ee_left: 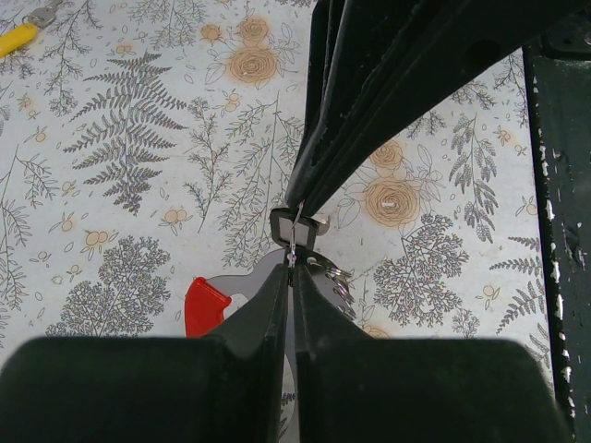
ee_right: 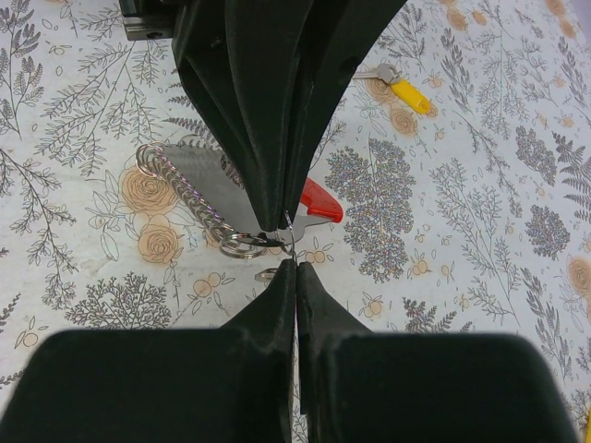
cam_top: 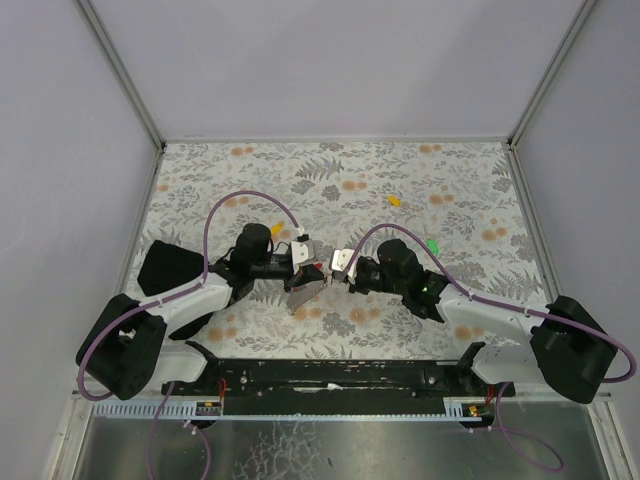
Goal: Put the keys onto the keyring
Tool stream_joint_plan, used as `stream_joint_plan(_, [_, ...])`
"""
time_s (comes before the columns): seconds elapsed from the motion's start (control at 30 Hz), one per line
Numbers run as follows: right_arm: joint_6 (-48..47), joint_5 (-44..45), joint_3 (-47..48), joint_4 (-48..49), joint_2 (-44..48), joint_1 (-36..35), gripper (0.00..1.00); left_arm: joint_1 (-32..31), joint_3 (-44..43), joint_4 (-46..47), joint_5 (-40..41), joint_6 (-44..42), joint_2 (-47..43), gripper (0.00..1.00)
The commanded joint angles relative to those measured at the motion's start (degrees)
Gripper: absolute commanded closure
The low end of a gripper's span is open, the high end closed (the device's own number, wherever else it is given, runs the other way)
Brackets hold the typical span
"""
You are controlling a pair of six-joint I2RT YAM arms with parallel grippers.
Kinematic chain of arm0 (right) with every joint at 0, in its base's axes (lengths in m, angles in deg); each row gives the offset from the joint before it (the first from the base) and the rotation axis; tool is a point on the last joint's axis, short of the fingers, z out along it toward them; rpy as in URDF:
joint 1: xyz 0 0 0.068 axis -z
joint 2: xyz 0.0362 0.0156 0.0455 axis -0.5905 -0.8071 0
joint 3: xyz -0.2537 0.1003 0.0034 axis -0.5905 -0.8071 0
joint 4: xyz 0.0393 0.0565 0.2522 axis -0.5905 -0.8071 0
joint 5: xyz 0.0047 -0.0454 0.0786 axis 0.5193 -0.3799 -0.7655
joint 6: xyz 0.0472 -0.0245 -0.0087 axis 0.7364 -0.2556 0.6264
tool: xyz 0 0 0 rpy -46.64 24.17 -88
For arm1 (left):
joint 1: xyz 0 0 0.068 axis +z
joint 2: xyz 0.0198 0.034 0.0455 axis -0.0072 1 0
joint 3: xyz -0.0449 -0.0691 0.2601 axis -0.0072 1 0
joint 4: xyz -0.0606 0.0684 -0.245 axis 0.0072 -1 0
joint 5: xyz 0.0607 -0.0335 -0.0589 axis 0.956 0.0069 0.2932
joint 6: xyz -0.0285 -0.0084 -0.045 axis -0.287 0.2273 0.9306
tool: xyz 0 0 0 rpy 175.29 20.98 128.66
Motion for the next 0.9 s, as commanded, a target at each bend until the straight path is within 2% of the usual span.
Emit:
stream_joint_plan(0.0, [0.1, 0.0, 1.4, 1.6, -0.3, -0.2, 1.0, -0.3, -1.4, 3.5, -0.1, 0.3, 0.0, 1.0])
stream_joint_plan(0.87, [1.6, 0.2, 1.6, 2.3, -0.6, -0.2, 1.0, -0.2, -1.3, 3.6, -0.1, 0.5, -0.1, 1.0])
